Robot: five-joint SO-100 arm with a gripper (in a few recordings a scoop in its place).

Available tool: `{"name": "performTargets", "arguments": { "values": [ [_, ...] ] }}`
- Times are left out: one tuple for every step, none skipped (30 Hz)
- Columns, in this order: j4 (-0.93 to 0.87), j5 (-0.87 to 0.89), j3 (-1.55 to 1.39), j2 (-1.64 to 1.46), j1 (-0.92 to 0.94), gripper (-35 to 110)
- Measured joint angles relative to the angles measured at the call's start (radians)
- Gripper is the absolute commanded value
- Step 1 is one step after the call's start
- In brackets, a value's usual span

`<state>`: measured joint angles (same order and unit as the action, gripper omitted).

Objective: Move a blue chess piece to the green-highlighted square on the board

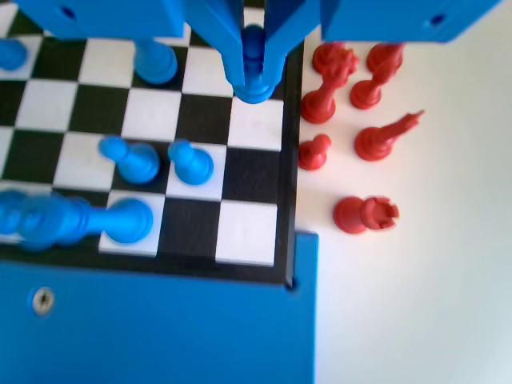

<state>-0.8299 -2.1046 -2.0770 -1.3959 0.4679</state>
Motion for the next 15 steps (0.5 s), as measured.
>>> {"name": "performTargets", "arguments": {
  "values": [
    [0.005, 0.011, 0.014, 0.011, -0.002, 1],
    [0.006, 0.021, 0.028, 0.023, -0.006, 1],
    [0.011, 0.031, 0.038, 0.035, -0.012, 1],
    [0.018, 0.041, 0.044, 0.043, -0.02, 1],
    [0.02, 0.048, 0.052, 0.048, -0.029, 1],
    [0.02, 0.054, 0.06, 0.055, -0.034, 1],
    [0.028, 0.057, 0.066, 0.063, -0.034, 1],
    [0.038, 0.057, 0.067, 0.064, -0.034, 1],
    [0.041, 0.057, 0.067, 0.066, -0.032, 1],
    [0.038, 0.057, 0.067, 0.066, -0.031, 1],
    [0.049, 0.057, 0.067, 0.069, -0.034, 1],
    [0.066, 0.057, 0.067, 0.078, -0.038, 1],
    [0.077, 0.057, 0.064, 0.084, -0.046, 1],
    [0.084, 0.057, 0.06, 0.087, -0.049, 1],
    [0.08, 0.052, 0.058, 0.087, -0.046, 1]
  ]
}}
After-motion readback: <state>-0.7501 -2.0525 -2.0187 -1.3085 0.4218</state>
